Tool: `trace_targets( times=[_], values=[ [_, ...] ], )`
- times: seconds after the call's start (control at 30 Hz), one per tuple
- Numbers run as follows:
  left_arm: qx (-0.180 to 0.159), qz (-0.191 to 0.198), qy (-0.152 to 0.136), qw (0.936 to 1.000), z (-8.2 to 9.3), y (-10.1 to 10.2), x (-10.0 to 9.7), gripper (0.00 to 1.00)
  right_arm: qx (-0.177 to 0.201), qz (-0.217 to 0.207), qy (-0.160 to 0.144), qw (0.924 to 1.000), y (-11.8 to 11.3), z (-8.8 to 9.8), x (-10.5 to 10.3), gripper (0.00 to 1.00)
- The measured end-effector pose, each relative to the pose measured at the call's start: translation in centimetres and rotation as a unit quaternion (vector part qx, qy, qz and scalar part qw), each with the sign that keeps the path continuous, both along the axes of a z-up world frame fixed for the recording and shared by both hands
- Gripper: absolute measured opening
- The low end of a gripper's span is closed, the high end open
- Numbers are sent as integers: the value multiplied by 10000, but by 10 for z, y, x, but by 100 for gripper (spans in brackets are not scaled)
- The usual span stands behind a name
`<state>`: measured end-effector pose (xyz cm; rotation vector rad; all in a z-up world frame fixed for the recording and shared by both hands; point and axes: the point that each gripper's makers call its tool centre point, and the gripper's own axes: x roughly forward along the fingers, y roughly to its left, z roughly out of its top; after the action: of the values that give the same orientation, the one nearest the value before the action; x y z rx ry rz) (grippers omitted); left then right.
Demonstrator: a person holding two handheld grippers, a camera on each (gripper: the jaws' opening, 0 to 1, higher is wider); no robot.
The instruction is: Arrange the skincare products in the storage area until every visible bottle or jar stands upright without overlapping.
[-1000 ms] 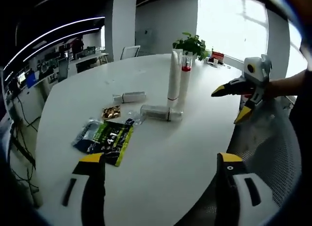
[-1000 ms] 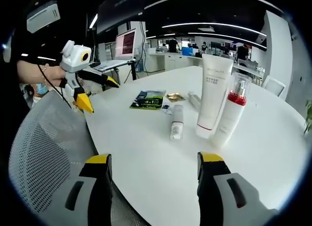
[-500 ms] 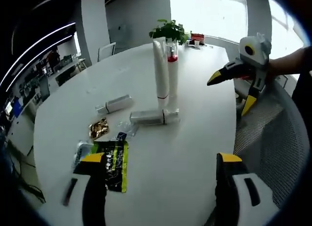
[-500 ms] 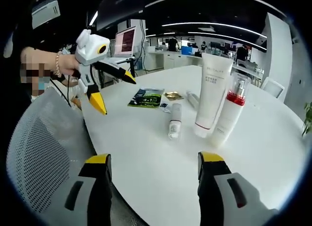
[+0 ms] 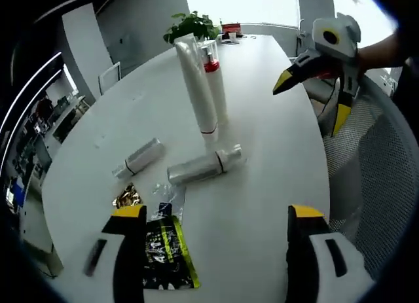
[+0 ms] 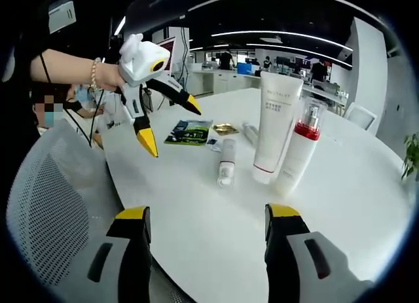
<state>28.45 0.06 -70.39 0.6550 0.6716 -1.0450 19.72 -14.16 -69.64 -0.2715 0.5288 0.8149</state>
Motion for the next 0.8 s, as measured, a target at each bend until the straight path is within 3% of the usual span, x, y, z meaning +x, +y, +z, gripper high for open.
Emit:
trace_targets(
  times=[0.4, 0.8],
  values=[
    [321, -846, -74, 9959, -6, -31, 23, 86, -50, -17, 31, 10000, -1, -2, 0, 69],
    [617, -1583, 39, 9854, -30, -58, 34, 78, -118, -98, 61, 9999, -5, -4, 1, 68]
  ],
)
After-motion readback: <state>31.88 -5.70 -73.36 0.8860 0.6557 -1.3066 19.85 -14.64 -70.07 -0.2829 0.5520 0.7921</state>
